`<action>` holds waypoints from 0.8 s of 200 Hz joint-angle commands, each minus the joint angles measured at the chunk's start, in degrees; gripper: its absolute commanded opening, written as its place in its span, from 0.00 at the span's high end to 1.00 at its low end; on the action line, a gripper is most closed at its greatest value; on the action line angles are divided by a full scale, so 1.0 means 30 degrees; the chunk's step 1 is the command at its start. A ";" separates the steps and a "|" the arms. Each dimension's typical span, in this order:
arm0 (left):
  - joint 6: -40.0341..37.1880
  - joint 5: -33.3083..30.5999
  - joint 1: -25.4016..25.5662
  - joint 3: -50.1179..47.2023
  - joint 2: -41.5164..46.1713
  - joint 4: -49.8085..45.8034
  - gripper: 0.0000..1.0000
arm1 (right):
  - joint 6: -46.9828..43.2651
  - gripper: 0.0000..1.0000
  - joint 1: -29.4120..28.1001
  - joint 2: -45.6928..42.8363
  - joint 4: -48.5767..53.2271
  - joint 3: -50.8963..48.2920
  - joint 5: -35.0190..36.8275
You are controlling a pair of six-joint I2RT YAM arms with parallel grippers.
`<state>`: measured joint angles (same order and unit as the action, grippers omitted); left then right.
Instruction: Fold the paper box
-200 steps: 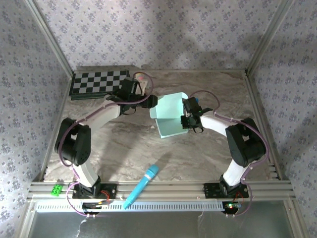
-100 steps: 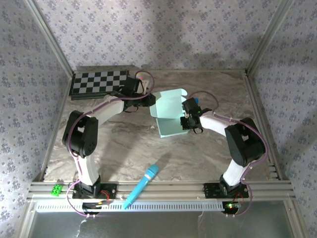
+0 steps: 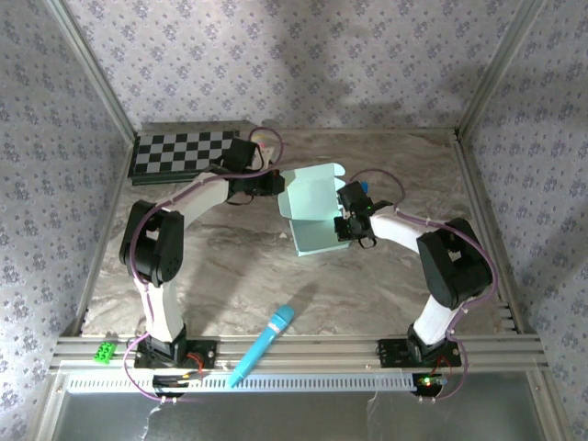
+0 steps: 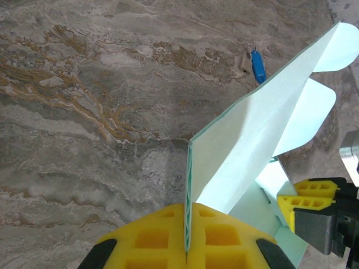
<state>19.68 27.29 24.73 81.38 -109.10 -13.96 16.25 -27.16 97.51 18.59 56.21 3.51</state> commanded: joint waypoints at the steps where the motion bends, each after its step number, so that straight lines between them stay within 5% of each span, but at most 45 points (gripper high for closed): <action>1: -0.0694 0.1484 0.0077 0.0556 0.0305 -0.1050 1.00 | -0.0175 0.82 -0.0102 0.0449 0.1864 0.0011 0.0268; 160: -0.4441 0.2469 0.0128 0.0222 0.1527 -0.1156 1.00 | 0.0301 0.59 0.0496 0.0188 0.2209 0.1007 -0.0436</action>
<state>9.65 33.74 24.82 81.80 -107.39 -16.71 16.29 -26.50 97.58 24.45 57.71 2.68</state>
